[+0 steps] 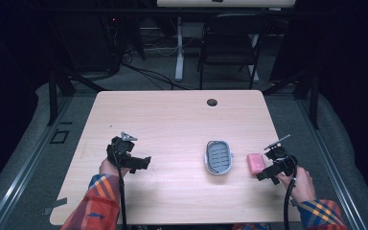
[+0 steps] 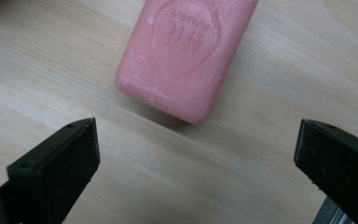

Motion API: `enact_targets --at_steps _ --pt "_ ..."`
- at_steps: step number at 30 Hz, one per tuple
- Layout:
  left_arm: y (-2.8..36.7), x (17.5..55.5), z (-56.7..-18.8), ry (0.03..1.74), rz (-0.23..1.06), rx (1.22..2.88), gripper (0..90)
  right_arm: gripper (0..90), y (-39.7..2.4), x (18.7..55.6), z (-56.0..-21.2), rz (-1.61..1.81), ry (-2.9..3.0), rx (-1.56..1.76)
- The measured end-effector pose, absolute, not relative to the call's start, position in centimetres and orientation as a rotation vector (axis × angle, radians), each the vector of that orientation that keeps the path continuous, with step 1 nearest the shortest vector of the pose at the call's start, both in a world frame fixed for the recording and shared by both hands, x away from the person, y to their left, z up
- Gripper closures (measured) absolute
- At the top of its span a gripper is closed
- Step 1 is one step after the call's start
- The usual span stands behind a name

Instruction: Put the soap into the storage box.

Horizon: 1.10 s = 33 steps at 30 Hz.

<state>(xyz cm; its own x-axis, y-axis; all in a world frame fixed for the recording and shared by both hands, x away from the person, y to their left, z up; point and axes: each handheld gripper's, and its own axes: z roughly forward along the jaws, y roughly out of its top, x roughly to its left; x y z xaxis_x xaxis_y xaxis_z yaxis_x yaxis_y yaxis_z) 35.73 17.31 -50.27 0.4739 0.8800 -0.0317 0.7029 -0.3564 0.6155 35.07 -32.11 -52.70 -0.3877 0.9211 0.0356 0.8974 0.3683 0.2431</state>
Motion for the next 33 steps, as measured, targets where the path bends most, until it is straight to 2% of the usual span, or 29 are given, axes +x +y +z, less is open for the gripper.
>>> enact_targets --at_steps 33 --pt "17.3 35.7 -50.3 1.296 0.407 2.169 0.1 0.0 -30.0 38.6 -52.8 0.344 2.486 1.721"
